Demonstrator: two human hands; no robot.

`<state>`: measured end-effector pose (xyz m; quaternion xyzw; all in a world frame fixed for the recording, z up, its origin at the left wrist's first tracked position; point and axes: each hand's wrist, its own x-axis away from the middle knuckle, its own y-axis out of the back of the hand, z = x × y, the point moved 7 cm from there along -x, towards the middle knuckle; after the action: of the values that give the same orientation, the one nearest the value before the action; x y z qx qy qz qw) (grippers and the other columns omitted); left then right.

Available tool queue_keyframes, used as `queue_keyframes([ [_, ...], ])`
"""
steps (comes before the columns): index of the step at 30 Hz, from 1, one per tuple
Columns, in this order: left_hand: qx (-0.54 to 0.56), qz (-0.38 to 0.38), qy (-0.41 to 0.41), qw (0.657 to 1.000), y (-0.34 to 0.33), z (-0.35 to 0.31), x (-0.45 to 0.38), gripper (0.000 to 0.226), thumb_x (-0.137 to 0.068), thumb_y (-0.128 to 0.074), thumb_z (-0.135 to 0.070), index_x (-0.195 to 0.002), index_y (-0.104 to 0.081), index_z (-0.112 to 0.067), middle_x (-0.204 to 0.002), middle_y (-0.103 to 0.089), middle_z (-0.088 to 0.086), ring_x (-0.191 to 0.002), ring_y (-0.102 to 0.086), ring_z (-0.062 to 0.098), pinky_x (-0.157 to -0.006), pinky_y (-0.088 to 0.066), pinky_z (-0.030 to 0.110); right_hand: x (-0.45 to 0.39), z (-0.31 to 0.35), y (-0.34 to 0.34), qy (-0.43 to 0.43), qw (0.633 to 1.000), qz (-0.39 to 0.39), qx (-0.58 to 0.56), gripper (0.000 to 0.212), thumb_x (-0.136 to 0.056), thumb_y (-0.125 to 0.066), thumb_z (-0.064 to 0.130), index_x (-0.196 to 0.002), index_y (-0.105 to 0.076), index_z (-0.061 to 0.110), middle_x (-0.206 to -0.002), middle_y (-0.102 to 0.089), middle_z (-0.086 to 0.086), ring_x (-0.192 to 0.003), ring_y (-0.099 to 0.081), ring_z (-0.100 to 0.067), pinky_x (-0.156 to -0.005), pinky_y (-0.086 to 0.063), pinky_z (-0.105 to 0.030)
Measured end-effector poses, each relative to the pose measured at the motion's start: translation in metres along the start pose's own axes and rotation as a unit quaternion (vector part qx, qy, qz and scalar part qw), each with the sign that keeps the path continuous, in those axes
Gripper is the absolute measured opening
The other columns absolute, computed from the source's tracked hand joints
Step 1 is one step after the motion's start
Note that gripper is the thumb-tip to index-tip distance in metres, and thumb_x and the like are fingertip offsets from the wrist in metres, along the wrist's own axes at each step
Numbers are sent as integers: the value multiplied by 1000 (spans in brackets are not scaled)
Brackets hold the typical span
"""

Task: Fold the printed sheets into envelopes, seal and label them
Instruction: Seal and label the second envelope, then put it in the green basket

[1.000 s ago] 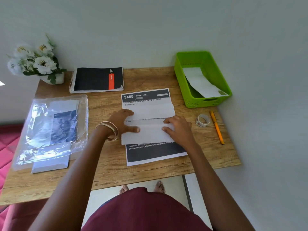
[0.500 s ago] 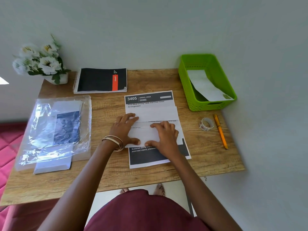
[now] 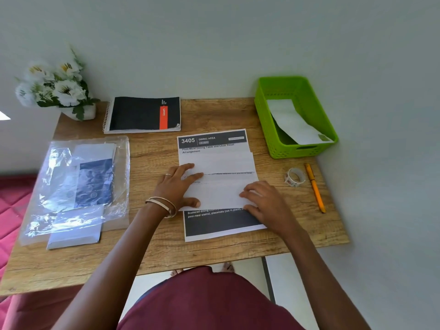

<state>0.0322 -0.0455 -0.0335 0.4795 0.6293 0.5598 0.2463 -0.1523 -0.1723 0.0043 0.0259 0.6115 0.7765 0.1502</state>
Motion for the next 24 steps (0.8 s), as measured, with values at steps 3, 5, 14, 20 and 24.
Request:
queue_keyframes([
  [3,-14,13,-10,1000,1,-3,1,79,-75,-62,-57,-142,-22,-41,-153,-10,-5,-139,-11,26,-109,-21,50,-3,18,-5,78,996,-9,42,45,-68,-82,12,-111,-68,8,-105,-70,-8,-98,-66,-24,-79,-55,-33],
  [5,-17,18,-10,1000,2,-2,1,79,-76,-61,-58,-142,-21,-42,-153,-9,-5,-139,-10,26,-109,-21,49,-4,21,-12,92,992,-4,89,55,-62,-87,15,-112,-67,4,-102,-72,-11,-93,-69,-23,-70,-58,-31],
  [14,15,48,-16,999,1,3,3,82,-70,-30,-79,-143,-19,-43,-154,-8,-6,-138,-8,25,-110,-19,49,2,32,-21,196,959,13,203,73,-51,-92,10,-116,-64,-2,-96,-72,-18,-89,-71,-29,-63,-59,-34],
  [20,180,1,9,984,14,9,1,99,-60,5,-90,-127,-49,-42,-147,-31,-9,-133,-22,20,-108,-21,45,-17,35,0,176,969,-106,139,25,-83,-63,10,-107,-66,5,-86,-68,-8,-77,-63,-23,-70,-46,-35],
  [24,392,-20,49,918,22,16,0,105,-55,-1,-95,-121,-55,-34,-136,-45,-4,-124,-40,20,-105,-27,42,-41,26,22,83,979,-181,50,26,-83,-47,13,-98,-68,10,-85,-65,-4,-78,-60,-22,-74,-35,-37],
])
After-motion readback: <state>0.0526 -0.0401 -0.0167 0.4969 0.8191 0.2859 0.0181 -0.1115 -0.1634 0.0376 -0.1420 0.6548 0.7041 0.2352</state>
